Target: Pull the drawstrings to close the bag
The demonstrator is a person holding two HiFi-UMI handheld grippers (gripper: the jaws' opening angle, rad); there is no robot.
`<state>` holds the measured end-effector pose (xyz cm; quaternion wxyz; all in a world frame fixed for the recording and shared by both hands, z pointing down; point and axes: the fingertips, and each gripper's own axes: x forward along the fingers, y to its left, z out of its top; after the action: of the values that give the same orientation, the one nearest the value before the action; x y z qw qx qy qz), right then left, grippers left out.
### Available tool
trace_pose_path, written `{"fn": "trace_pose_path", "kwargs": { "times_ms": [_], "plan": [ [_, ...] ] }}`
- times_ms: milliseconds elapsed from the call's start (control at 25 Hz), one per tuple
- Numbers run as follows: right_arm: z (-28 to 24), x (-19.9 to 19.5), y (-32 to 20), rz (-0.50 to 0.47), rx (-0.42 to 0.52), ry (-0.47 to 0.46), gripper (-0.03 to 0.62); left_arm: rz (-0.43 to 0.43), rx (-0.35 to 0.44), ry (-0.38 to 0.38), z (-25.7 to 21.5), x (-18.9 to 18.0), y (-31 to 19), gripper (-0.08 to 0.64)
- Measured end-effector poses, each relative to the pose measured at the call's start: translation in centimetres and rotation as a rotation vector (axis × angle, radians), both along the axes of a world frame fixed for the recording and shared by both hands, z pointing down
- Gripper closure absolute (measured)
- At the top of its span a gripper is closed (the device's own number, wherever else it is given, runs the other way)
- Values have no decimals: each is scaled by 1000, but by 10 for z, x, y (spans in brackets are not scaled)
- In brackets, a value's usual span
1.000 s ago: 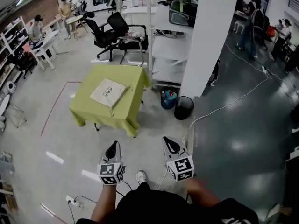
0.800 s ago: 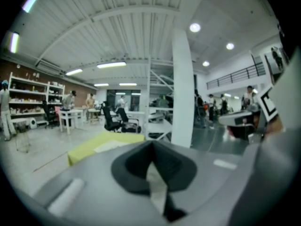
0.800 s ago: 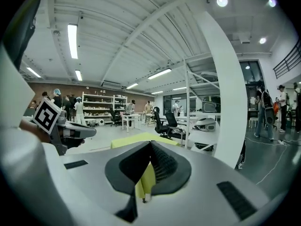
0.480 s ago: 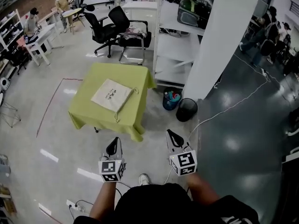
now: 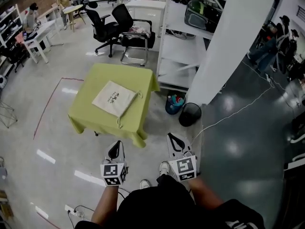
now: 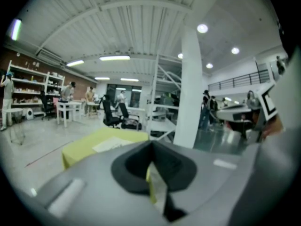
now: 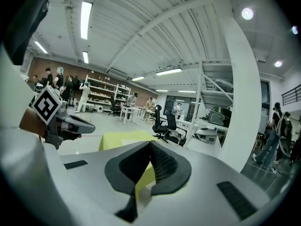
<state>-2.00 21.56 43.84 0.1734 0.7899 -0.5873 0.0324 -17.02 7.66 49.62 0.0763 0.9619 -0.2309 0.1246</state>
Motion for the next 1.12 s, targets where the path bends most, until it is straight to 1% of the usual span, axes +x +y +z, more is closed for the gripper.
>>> {"fn": "trace_pose_path", "kwargs": {
  "times_ms": [80,200,360,520,760,1000,1120],
  "plan": [
    [2,4,-7,-10,-7,2,586,-3,-3,-7,3,4,-4,561],
    [7,16,-21,-26,-4,-22,586,-19,-10,-17,7,13,-13,561],
    [13,35,-46,-69,-5,-40,586,-53,-11,-50,16,26,-29,561],
    [20,62,-74,-115,-16,-58,586,-88,-19,-86,23,46,-45,561],
    [20,107,-110,-188,-18,-70,586,-149,-21,-120,25,83,-68,561],
    [21,151,-134,-209,20,-80,586,-201,-44,-166,40,110,-84,561],
    [26,165,-146,-226,13,-98,586,-229,-55,-200,49,116,-90,561]
  ]
}}
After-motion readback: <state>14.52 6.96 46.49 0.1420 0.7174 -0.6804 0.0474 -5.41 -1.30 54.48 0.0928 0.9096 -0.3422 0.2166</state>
